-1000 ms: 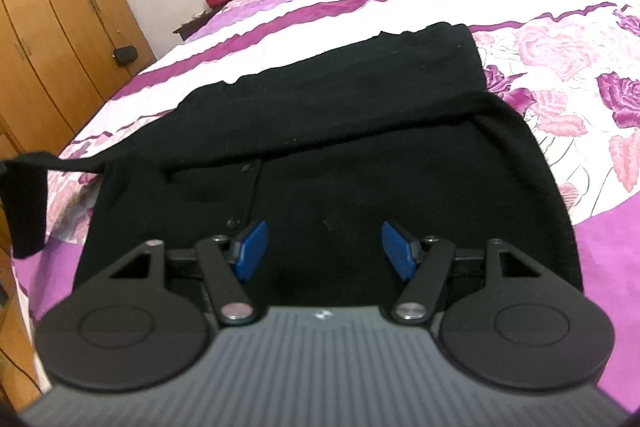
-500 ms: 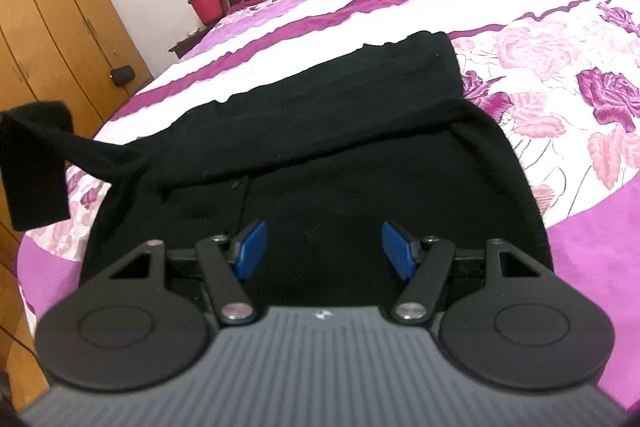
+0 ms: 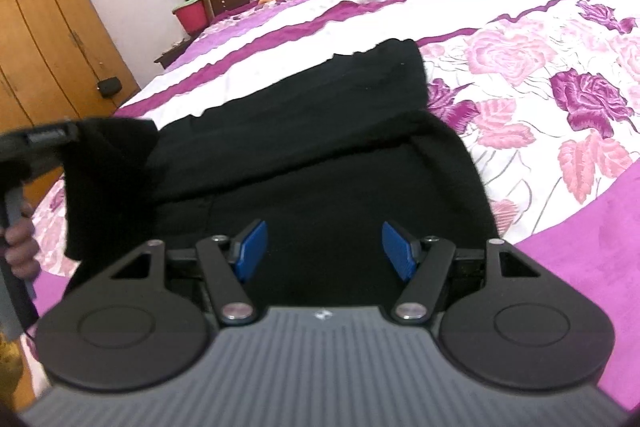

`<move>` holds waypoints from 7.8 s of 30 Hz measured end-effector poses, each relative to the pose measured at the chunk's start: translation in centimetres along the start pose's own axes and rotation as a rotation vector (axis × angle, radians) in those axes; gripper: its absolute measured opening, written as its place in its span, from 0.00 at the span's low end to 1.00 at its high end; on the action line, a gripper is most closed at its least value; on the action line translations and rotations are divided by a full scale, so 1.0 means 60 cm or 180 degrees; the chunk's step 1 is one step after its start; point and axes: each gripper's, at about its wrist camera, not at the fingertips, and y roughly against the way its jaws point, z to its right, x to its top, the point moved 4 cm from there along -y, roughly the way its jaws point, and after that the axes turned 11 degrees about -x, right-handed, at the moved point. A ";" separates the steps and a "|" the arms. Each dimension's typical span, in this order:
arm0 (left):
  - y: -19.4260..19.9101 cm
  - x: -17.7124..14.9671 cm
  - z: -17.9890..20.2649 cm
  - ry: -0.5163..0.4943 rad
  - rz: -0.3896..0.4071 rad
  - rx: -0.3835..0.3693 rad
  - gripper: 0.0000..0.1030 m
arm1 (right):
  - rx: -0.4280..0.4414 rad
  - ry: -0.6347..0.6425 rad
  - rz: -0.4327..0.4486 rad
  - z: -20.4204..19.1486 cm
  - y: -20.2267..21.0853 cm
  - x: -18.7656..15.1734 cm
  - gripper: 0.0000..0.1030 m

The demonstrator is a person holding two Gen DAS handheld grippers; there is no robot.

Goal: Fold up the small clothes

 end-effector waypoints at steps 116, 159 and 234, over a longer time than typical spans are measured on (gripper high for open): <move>0.018 -0.056 -0.148 0.0193 -0.0501 0.0877 0.62 | -0.0059 -0.0019 0.0295 0.028 -0.112 0.130 0.11; -0.101 -0.058 -0.181 -0.0260 -0.0509 0.1063 0.62 | -0.0159 0.0483 0.0256 -0.025 -0.214 0.167 0.14; 0.299 -0.286 -0.086 0.0309 -0.1129 0.0205 0.67 | -0.0158 0.0571 -0.0170 0.101 0.162 -0.131 0.48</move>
